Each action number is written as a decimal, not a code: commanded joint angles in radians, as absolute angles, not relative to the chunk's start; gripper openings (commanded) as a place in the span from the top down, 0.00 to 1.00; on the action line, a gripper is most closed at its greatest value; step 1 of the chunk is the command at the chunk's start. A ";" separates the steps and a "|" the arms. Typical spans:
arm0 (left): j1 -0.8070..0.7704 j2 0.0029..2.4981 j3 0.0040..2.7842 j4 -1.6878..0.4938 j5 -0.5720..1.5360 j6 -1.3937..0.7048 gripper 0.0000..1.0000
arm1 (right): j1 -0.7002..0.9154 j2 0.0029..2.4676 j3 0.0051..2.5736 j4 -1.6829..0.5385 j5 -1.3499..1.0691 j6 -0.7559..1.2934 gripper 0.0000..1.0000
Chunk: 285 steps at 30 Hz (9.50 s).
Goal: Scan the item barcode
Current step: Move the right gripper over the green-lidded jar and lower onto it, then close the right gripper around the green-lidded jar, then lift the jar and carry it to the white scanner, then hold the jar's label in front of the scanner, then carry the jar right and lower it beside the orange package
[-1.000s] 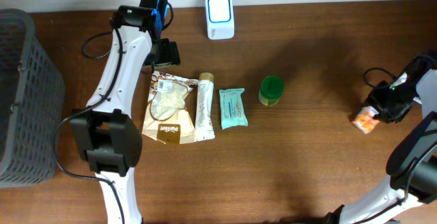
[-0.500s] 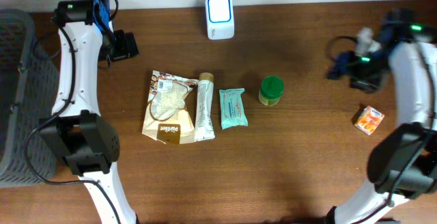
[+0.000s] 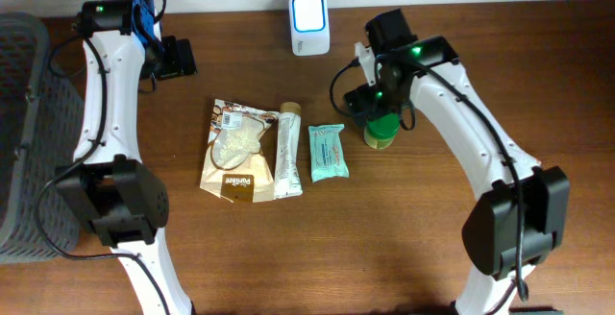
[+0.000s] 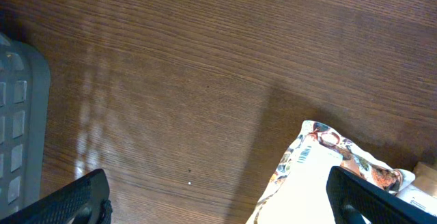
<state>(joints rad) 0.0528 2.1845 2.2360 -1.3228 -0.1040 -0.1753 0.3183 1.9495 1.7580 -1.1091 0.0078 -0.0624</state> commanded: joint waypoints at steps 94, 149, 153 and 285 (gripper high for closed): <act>0.058 2.184 2.256 -1.321 -0.094 -0.159 0.01 | 0.244 2.153 1.768 -1.098 -0.042 0.434 0.09; 0.056 2.184 2.256 -1.321 -0.094 -0.159 0.01 | 0.259 2.151 2.015 -1.313 -0.120 0.171 0.50; 0.056 2.184 2.256 -1.321 -0.094 -0.159 0.01 | 0.259 2.151 2.027 -1.401 -0.216 0.278 0.53; 0.055 2.184 2.256 -1.321 -0.094 -0.159 0.01 | 0.371 2.445 2.065 0.071 0.009 -0.007 0.89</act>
